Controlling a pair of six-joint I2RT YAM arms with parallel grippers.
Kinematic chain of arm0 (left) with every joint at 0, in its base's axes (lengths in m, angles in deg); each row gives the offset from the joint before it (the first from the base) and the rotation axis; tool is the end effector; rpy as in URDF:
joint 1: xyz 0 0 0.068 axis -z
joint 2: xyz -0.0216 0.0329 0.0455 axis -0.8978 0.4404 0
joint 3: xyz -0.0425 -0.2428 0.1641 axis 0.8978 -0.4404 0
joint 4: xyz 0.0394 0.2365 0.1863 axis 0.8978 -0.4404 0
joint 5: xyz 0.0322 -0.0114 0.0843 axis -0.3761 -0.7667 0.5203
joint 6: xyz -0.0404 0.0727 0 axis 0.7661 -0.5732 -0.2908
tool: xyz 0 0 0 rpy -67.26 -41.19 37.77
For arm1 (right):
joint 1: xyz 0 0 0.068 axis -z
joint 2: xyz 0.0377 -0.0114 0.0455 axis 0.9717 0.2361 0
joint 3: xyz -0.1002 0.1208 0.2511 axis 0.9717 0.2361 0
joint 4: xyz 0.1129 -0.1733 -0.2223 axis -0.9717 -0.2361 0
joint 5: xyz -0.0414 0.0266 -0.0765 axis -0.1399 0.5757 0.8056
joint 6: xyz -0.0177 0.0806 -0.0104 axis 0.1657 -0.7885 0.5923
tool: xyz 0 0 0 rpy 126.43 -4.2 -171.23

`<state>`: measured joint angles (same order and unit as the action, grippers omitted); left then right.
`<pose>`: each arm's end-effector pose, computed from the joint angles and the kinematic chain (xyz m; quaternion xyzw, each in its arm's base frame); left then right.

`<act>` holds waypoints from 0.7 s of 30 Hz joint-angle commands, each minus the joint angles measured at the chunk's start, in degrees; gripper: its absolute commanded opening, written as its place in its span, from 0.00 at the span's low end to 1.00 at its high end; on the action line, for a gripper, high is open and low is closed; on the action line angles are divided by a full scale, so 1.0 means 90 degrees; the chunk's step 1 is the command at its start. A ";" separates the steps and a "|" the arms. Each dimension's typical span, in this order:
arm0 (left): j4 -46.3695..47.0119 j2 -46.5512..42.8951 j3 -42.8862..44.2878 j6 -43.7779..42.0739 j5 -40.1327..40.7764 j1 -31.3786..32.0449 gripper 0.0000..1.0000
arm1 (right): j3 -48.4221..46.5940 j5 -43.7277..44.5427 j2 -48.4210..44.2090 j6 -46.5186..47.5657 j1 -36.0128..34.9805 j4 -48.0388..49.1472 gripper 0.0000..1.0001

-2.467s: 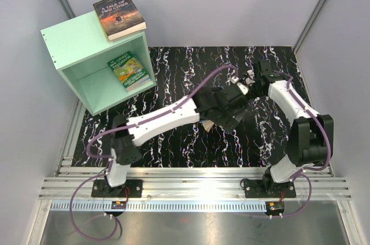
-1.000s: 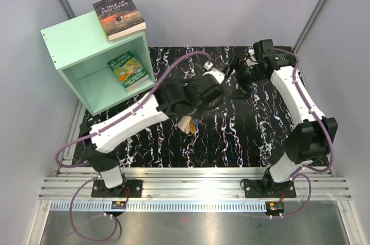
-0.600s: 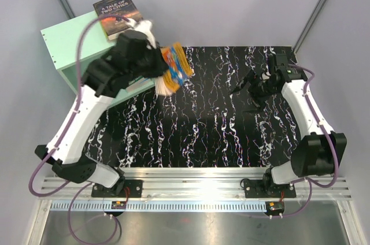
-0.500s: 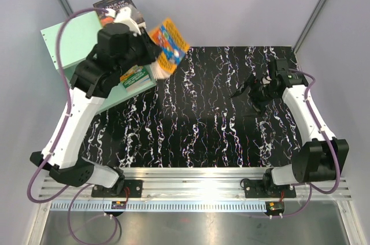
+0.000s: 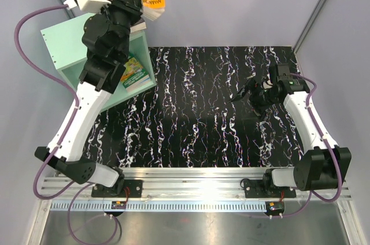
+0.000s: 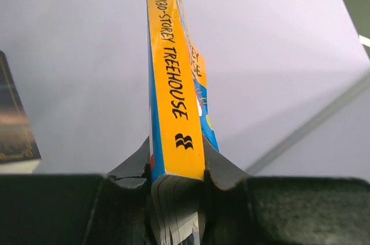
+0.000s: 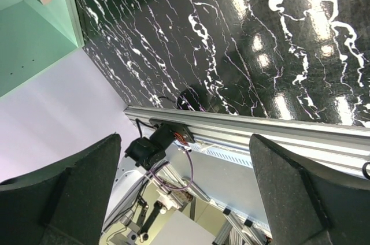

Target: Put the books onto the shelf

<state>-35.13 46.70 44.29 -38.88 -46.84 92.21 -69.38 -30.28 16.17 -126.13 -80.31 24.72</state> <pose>0.3179 -0.1389 0.6254 -0.2101 0.5389 -0.3437 0.7398 0.3017 0.0592 0.2932 0.2554 0.9069 0.3252 0.0807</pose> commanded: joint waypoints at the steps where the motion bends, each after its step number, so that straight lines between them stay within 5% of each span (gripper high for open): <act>1: 0.1627 0.0161 0.0076 0.0640 0.1311 -0.0325 0.00 | 0.0009 -0.0215 -0.0188 0.0064 -0.0028 0.0152 1.00; 10: 0.1326 0.0483 -0.0100 0.2407 0.2271 -0.0970 0.00 | 0.0165 -0.0303 -0.0178 0.0123 -0.0018 0.0250 1.00; 17: 0.0572 0.0386 -0.0665 0.3424 0.1803 -0.1478 0.00 | 0.0136 -0.0342 -0.0042 0.0152 -0.0028 0.0328 1.00; 21: -0.0041 0.0844 -0.0189 0.3405 0.1188 -0.1645 0.00 | 0.0272 -0.0410 -0.0022 0.0162 -0.0028 0.0377 1.00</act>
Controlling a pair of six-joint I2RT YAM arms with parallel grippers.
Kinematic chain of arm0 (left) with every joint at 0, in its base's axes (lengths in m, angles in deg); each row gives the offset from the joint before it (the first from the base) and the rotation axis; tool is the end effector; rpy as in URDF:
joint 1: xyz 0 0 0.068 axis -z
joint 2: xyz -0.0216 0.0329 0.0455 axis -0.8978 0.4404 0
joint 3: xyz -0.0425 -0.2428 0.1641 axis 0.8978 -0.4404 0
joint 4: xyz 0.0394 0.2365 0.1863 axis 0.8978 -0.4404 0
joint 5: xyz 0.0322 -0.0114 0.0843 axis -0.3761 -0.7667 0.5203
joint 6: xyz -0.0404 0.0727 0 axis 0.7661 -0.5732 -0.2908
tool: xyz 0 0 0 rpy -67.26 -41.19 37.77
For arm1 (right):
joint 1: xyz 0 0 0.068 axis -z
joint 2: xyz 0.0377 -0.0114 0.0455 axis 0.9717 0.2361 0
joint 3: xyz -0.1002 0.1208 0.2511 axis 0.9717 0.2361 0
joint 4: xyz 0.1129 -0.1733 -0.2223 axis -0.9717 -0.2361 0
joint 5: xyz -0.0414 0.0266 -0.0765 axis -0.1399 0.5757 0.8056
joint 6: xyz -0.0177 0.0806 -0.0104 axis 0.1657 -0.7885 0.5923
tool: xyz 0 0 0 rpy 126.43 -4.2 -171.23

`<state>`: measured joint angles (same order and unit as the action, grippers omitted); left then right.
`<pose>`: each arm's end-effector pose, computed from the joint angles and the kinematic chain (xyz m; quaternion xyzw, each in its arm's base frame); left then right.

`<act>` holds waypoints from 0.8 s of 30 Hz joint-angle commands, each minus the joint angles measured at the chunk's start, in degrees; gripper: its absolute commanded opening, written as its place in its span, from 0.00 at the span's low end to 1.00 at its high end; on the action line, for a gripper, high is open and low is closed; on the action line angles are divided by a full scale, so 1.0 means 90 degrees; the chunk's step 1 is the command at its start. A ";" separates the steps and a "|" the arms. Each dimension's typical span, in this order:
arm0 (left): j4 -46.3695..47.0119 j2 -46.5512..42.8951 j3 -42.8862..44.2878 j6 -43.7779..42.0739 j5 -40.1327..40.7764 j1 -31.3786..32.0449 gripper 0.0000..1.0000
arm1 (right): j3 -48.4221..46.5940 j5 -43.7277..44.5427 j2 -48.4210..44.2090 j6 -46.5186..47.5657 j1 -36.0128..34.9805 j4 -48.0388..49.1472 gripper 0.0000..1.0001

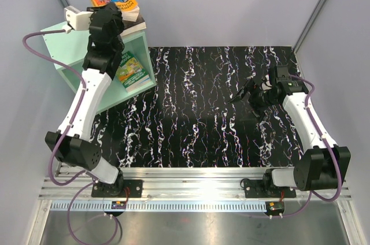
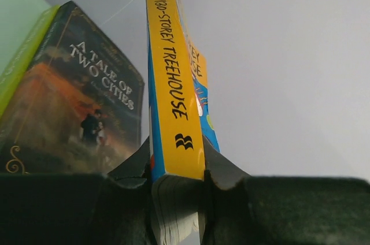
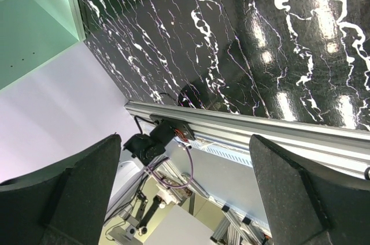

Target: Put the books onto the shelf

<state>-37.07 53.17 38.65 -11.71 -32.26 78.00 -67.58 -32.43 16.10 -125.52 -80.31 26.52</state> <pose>0.4074 -0.0567 0.5402 -0.4873 0.4626 -0.2844 0.6839 0.3013 0.0614 0.2856 0.2451 0.9045 0.3408 0.0751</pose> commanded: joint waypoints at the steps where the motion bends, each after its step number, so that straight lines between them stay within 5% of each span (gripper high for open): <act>1: 0.0183 0.0184 0.0468 0.0376 -0.0665 -0.0134 0.00 | 0.0122 -0.0202 -0.0015 0.0103 -0.0028 0.0207 1.00; 7: 0.0147 0.0575 0.0614 0.0649 -0.1410 -0.0417 0.00 | 0.0132 -0.0202 -0.0005 0.0162 -0.0038 0.0149 1.00; 24: -0.0900 0.0429 0.0996 0.0552 -0.0746 -0.0427 0.00 | 0.0357 -0.0251 -0.0044 0.0123 -0.0028 0.0285 1.00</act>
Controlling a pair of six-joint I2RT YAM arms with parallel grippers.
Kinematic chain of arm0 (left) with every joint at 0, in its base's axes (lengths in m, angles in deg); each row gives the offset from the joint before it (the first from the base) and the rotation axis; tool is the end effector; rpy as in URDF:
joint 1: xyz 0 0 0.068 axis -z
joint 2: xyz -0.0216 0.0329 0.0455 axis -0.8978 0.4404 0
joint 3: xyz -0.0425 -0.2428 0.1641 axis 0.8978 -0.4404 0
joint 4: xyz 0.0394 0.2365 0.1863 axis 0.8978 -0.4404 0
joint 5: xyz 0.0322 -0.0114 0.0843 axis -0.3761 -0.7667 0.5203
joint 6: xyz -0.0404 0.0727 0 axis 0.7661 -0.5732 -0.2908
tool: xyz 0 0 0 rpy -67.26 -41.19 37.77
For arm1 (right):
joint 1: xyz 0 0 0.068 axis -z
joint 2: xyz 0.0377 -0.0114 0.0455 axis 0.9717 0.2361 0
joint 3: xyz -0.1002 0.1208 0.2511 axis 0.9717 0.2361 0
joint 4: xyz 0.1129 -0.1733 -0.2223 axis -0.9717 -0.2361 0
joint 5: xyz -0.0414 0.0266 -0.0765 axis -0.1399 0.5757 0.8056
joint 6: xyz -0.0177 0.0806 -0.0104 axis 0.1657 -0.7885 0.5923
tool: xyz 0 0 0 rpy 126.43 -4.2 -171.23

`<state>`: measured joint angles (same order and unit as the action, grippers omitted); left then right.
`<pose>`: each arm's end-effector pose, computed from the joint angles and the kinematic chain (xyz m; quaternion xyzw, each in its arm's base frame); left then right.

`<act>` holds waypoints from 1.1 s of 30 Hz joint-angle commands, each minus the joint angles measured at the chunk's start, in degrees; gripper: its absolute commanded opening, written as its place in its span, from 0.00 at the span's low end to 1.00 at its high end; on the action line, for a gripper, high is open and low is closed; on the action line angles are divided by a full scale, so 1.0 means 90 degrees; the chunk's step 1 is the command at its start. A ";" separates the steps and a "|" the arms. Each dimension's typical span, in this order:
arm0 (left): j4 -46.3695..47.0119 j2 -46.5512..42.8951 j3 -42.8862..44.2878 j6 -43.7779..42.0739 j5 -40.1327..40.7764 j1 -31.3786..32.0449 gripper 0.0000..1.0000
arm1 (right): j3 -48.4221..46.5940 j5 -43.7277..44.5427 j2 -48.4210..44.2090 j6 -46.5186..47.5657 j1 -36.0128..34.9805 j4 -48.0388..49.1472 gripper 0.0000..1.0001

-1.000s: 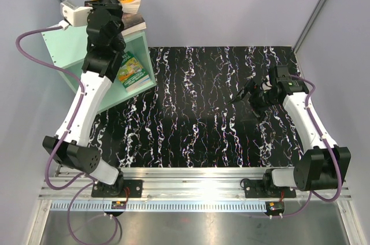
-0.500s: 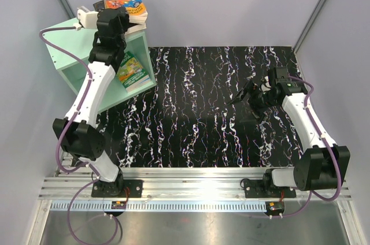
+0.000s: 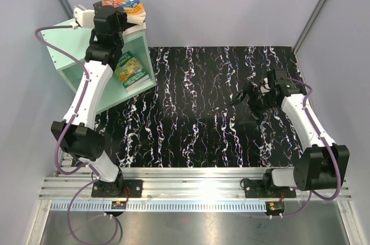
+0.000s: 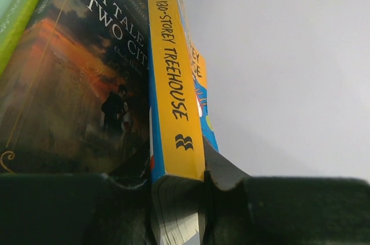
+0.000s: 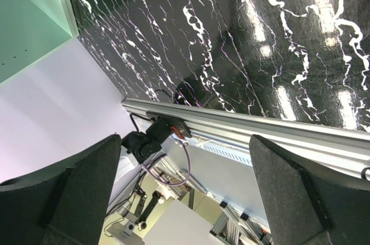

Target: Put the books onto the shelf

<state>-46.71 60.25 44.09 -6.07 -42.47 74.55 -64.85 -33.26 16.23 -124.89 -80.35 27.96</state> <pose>0.4538 -0.0513 0.5052 -0.4950 0.5363 -0.2965 0.6160 0.2989 0.0623 0.2702 0.2419 0.9056 0.3427 0.0628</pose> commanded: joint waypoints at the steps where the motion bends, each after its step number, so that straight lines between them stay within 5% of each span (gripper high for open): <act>1: 0.0151 -0.0387 0.0342 -0.0026 0.0427 -0.0053 0.00 | 0.0082 -0.0158 -0.0078 0.0053 -0.0023 0.0125 1.00; 12: 0.0072 -0.0661 -0.0477 0.0638 0.0467 -0.0063 0.02 | 0.0131 -0.0158 -0.0098 0.0053 -0.0033 0.0125 1.00; 15: 0.0190 -0.0573 -0.0498 0.0765 0.0165 -0.0131 0.10 | 0.0141 -0.0149 -0.0098 0.0053 -0.0023 0.0115 1.00; 16: 0.0190 -0.0524 -0.0430 0.0794 -0.0097 -0.0161 0.17 | 0.0151 -0.0149 -0.0098 0.0053 -0.0023 0.0125 1.00; 17: 0.0161 -0.0437 -0.0391 0.0911 -0.0216 -0.0171 0.55 | 0.0161 -0.0149 -0.0117 0.0053 -0.0023 0.0135 1.00; 19: 0.0093 -0.0319 -0.0206 0.1028 -0.0645 -0.0229 0.99 | 0.0180 -0.0149 -0.0127 0.0043 -0.0023 0.0154 1.00; 33: -0.1000 -0.0309 0.0399 0.2318 -0.1798 -0.0288 0.99 | 0.0346 -0.0188 -0.0195 0.0053 -0.0023 0.0193 1.00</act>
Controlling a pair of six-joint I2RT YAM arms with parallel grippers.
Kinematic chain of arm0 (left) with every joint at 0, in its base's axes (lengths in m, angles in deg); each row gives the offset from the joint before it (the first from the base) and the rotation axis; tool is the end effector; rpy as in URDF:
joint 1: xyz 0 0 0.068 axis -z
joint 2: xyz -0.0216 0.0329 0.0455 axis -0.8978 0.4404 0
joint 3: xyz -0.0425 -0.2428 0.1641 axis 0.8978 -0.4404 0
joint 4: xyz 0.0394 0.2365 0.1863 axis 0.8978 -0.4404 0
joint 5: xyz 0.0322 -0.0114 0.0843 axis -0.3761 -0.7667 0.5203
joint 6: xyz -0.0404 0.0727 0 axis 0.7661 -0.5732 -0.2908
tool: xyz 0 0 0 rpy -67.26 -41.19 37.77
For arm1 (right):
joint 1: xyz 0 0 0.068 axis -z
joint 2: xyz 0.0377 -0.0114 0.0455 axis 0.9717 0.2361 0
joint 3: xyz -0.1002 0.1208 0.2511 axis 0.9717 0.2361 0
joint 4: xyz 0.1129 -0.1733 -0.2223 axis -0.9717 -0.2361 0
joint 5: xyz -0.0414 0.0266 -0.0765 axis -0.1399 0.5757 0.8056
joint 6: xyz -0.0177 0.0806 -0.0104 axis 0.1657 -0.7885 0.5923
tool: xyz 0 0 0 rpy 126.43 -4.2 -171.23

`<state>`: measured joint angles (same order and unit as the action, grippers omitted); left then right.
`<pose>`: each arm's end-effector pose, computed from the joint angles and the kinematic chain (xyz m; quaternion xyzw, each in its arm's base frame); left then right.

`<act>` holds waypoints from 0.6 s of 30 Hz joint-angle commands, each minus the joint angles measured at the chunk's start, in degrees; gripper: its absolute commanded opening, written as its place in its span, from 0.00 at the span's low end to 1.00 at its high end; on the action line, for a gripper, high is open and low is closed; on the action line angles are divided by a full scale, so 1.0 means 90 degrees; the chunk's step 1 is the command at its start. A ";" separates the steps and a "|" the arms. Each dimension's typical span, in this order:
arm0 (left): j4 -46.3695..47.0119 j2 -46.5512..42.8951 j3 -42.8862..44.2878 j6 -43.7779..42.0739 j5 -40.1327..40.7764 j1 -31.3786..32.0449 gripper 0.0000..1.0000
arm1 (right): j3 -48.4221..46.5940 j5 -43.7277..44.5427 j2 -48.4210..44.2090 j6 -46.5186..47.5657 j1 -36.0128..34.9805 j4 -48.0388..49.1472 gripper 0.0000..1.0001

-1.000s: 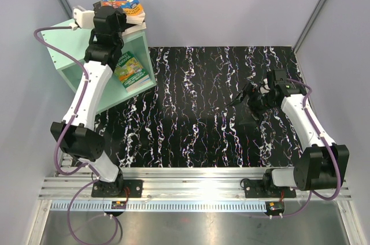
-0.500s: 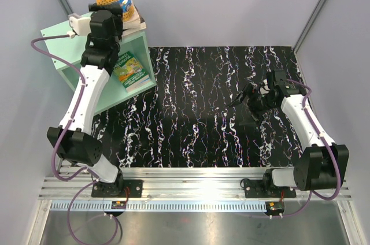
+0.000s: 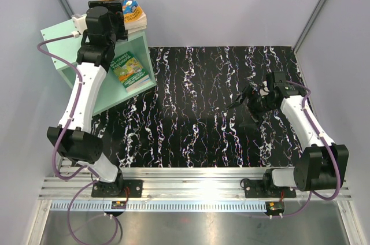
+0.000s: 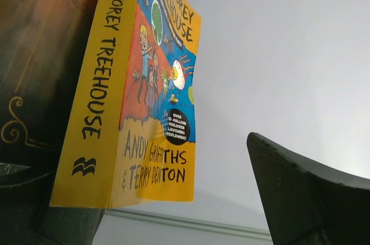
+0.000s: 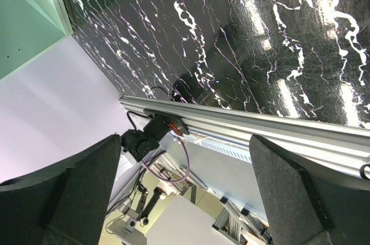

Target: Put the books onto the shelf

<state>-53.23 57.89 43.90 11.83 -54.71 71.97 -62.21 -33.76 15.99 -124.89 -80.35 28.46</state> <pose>0.4418 -0.0434 0.5049 -0.5504 0.5185 -0.4142 0.5066 0.2932 0.0625 0.2563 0.2464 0.9059 0.3413 0.0463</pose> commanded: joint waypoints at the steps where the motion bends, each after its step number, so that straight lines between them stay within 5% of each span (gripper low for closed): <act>1: -0.0345 -0.0066 0.0529 0.0387 -0.0439 -0.0011 0.99 | 0.0081 -0.0132 -0.0188 0.0053 -0.0023 0.0128 1.00; 18: -0.0376 -0.0681 -0.0133 0.0573 -0.0614 -0.0070 0.99 | 0.0228 -0.0190 -0.0383 0.0092 -0.0033 0.0128 1.00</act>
<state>-59.28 55.90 44.53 15.67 -57.81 71.75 -60.68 -34.09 14.70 -124.87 -80.35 28.61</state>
